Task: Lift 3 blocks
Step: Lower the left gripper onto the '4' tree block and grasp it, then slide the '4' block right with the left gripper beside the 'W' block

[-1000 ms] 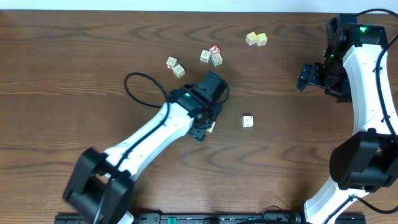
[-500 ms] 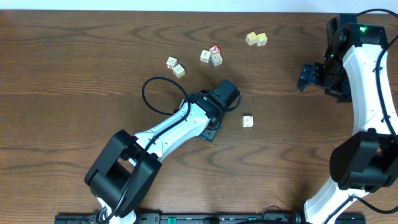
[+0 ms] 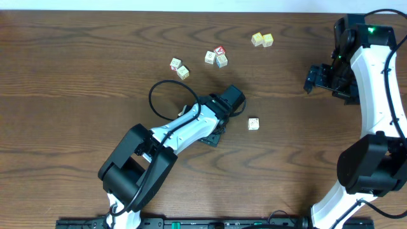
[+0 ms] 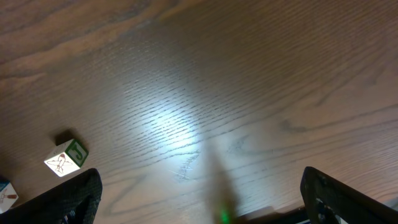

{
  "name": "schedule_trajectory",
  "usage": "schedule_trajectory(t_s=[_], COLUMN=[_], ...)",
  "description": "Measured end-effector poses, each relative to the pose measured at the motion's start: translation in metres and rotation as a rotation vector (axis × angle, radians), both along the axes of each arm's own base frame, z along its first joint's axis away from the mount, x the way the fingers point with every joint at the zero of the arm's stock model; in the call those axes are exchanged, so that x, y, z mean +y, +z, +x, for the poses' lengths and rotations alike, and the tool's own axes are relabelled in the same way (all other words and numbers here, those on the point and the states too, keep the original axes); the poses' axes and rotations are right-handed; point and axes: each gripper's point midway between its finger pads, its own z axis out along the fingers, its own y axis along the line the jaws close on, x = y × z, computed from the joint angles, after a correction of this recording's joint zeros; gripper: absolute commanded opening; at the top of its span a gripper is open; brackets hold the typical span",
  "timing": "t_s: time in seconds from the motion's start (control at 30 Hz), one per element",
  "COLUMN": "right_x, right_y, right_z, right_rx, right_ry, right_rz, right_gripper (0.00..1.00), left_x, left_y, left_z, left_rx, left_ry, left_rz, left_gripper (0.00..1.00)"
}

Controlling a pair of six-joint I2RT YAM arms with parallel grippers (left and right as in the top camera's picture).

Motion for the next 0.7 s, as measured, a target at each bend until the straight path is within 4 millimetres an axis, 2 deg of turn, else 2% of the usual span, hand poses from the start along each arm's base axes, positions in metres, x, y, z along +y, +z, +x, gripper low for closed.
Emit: schedule_trajectory(t_s=[0.07, 0.17, 0.2, 0.27, 0.4, 0.5, 0.7], right_x=[0.0000, 0.0000, 0.0000, 0.0000, 0.0000, 0.0000, 0.0001], right_y=[0.0000, 0.0000, 0.0000, 0.0000, 0.0000, 0.0000, 0.0000], right_z=[0.0000, 0.0000, 0.0000, 0.0001, 0.0001, 0.0000, 0.0000], right_rx=[0.000, 0.000, 0.000, 0.000, 0.000, 0.000, 0.000], right_ry=[0.000, 0.000, 0.000, 0.000, 0.000, 0.000, 0.000], right_rz=[0.000, 0.000, 0.000, 0.000, 0.000, 0.000, 0.000], right_gripper=[0.99, 0.99, 0.99, 0.99, 0.99, 0.99, 0.99], left_x=[-0.0001, -0.0002, -0.0004, -0.0005, -0.0006, -0.0005, -0.0006], left_y=[-0.0001, -0.0001, -0.0001, -0.0001, 0.0000, 0.0000, -0.0001], left_z=[-0.0001, -0.0001, -0.0003, -0.0004, -0.0002, -0.0002, -0.0003], left_rx=[0.001, 0.000, 0.001, 0.001, -0.001, -0.004, -0.009], left_ry=[0.000, -0.007, -0.015, -0.031, -0.099, -0.169, -0.344], left_rz=[-0.001, 0.000, 0.000, 0.003, 0.017, 0.031, 0.066], left_gripper=[0.68, 0.57, 0.51, 0.48, 0.47, 0.39, 0.39])
